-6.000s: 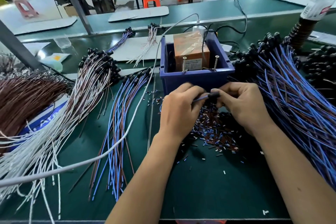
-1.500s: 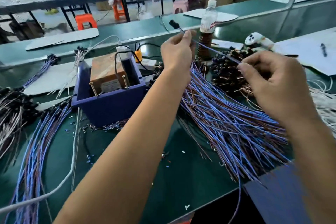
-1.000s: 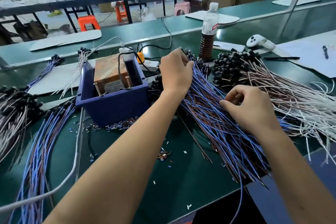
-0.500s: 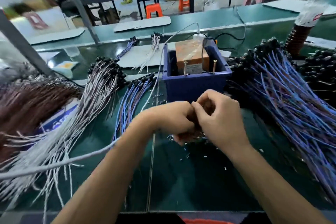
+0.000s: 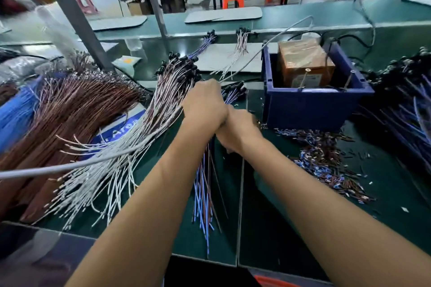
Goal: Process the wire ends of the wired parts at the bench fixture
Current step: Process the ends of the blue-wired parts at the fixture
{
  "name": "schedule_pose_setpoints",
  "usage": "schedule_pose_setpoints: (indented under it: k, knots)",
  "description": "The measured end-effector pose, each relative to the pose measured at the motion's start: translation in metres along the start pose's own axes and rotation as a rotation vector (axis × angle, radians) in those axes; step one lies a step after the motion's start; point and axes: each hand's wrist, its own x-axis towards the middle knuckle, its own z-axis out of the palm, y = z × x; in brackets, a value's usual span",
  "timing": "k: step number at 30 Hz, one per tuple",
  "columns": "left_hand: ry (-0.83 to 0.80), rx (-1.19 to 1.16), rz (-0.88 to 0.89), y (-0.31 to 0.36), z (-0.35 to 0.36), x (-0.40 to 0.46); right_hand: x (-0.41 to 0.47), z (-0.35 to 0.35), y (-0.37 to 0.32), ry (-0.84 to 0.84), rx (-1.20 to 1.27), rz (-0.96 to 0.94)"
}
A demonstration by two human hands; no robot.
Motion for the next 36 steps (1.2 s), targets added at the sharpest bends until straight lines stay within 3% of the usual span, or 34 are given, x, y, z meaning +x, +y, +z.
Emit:
schedule_pose_setpoints:
  k: [4, 7, 10, 18, 29, 31, 36]
  knots:
    - [-0.035, -0.070, 0.044, 0.005, 0.012, 0.028, 0.010, -0.003, 0.004, -0.096, -0.020, 0.053]
    - [-0.101, -0.030, 0.069, 0.008, 0.019, 0.039, 0.011, 0.000, 0.007, -0.054, 0.147, 0.156]
    - [-0.092, 0.009, 0.082, 0.007, 0.026, 0.042, 0.009, -0.001, 0.005, -0.045, 0.133, 0.205]
    - [-0.064, 0.021, 0.107, 0.001, 0.026, 0.037, 0.001, -0.005, 0.008, -0.067, 0.200, 0.199]
    - [0.052, -0.590, -0.137, 0.013, 0.027, 0.017, -0.010, -0.006, 0.015, 0.023, 0.409, 0.144]
    - [0.063, -0.554, -0.139, 0.015, 0.025, 0.015, -0.011, -0.005, 0.017, 0.022, 0.460, 0.132]
    - [0.185, -0.195, 0.003, 0.022, 0.021, 0.011, -0.012, -0.002, 0.023, 0.035, 0.549, 0.133]
